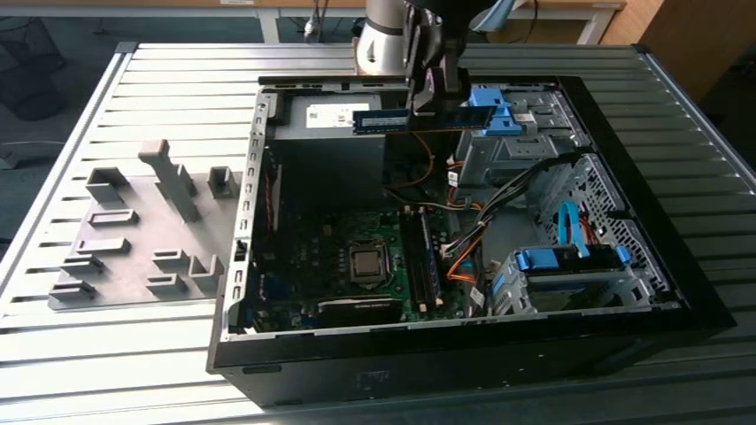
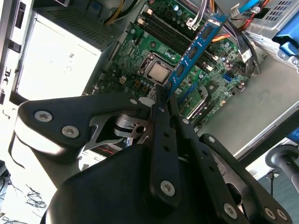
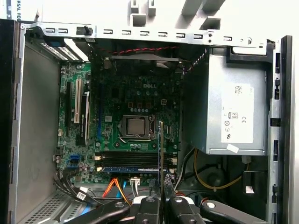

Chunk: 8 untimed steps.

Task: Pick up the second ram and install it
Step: 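Pick up the second ram and move it above second insertion slot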

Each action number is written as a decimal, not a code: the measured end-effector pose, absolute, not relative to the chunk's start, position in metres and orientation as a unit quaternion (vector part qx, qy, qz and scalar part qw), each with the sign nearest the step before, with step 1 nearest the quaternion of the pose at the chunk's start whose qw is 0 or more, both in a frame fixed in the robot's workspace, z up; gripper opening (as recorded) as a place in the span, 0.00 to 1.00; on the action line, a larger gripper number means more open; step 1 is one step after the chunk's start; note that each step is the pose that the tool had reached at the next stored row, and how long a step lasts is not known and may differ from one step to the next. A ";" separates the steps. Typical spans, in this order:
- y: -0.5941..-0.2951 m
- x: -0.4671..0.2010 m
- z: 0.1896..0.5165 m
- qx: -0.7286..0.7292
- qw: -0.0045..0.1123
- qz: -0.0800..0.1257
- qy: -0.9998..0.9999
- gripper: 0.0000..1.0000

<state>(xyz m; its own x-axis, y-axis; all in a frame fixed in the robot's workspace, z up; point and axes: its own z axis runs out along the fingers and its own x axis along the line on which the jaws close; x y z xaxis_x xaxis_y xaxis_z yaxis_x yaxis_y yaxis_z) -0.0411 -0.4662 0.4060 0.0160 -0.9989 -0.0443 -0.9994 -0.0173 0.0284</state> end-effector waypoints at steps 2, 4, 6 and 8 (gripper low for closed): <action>-0.466 -0.041 0.406 -0.713 0.005 0.026 0.701 0.14; -0.466 -0.042 0.406 -0.713 0.005 0.026 0.701 0.14; -0.466 -0.042 0.406 -0.713 0.005 0.026 0.701 0.14; -0.466 -0.043 0.406 -0.713 0.005 0.026 0.701 0.14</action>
<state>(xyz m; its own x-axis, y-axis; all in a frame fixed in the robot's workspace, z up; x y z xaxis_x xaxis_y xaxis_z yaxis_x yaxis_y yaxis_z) -0.0427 -0.4662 0.4060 0.0160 -0.9989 -0.0443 -0.9994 -0.0173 0.0284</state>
